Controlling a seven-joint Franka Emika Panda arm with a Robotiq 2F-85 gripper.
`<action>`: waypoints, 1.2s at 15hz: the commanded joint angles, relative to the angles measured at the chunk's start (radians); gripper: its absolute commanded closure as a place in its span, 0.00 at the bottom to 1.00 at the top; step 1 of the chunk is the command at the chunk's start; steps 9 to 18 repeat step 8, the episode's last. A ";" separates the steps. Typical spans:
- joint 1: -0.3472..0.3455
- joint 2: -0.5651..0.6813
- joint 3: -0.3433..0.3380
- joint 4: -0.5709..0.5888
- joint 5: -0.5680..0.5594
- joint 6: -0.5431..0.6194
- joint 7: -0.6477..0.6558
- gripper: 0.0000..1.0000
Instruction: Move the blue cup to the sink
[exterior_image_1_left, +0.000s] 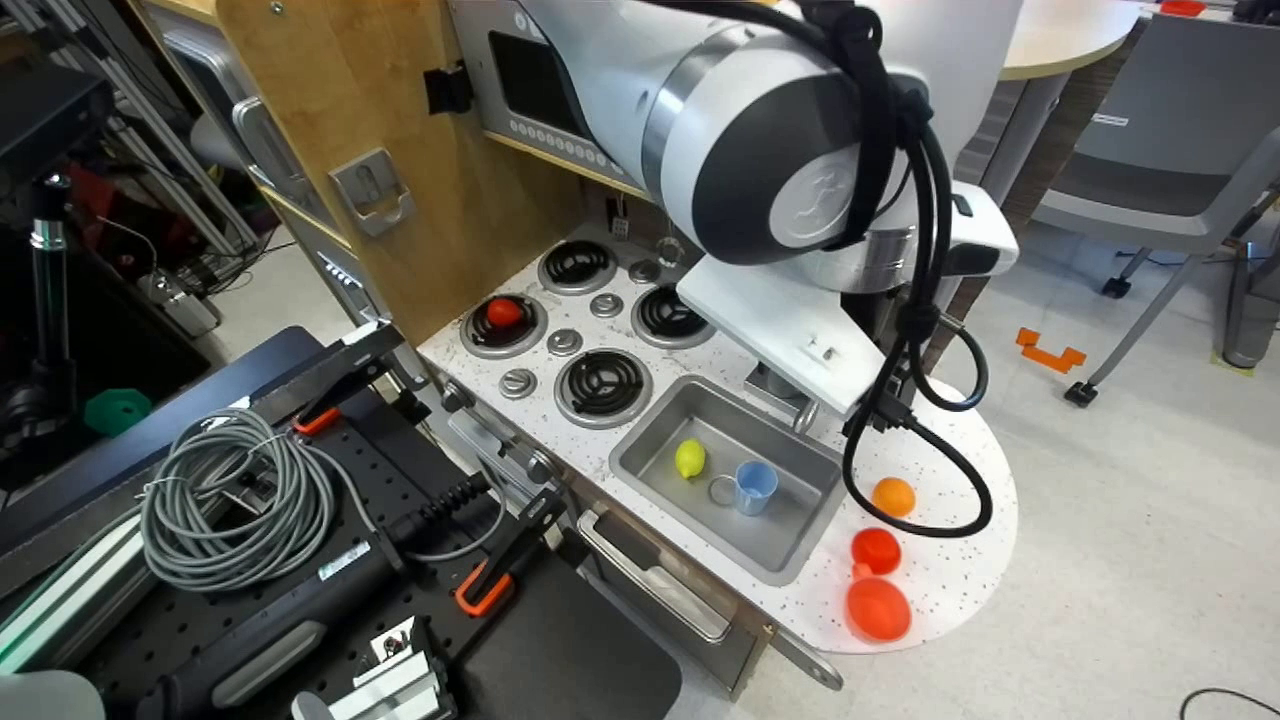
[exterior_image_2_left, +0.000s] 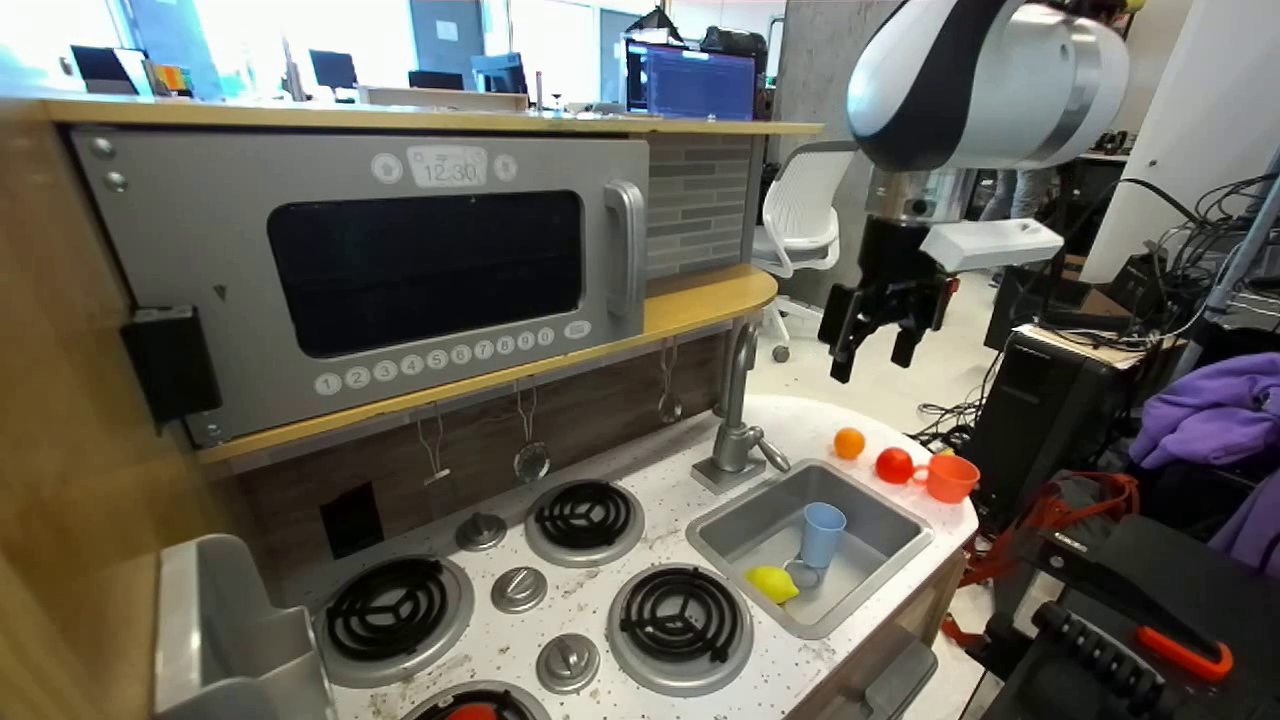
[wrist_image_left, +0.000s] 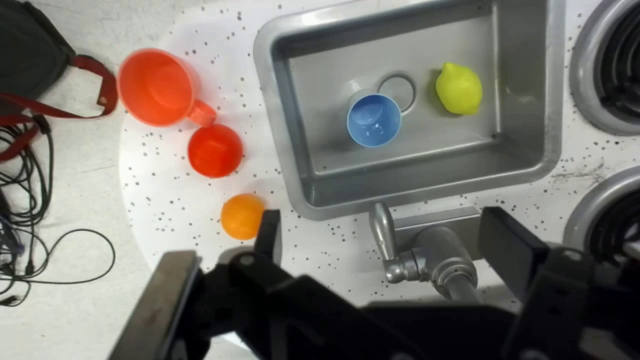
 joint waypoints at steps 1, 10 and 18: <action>-0.053 -0.171 0.012 -0.166 0.080 0.025 -0.043 0.00; -0.031 -0.153 -0.026 -0.125 0.082 -0.007 -0.034 0.00; -0.031 -0.153 -0.026 -0.125 0.082 -0.007 -0.034 0.00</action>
